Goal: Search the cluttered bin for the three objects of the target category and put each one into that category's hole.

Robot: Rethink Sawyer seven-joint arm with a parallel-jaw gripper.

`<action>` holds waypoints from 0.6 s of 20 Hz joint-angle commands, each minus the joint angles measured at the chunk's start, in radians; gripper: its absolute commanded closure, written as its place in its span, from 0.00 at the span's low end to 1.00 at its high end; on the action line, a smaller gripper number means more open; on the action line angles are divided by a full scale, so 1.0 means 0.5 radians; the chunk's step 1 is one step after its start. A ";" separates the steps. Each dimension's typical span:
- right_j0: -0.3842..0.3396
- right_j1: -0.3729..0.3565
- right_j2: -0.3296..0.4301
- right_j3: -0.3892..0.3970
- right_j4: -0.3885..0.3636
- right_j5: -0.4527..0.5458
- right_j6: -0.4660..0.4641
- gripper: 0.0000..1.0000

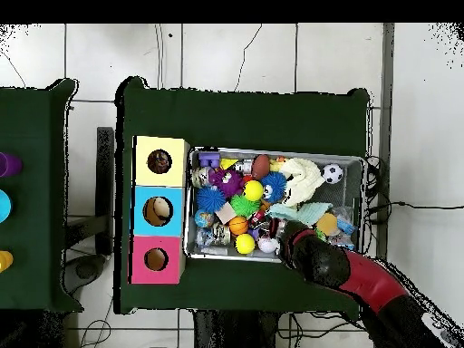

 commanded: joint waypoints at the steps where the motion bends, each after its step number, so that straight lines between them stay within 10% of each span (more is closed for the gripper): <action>1: 0.010 0.129 -0.023 -0.227 0.056 0.031 0.246 0.00; 12: -0.053 0.284 -0.017 -0.227 -0.038 -0.152 0.232 0.00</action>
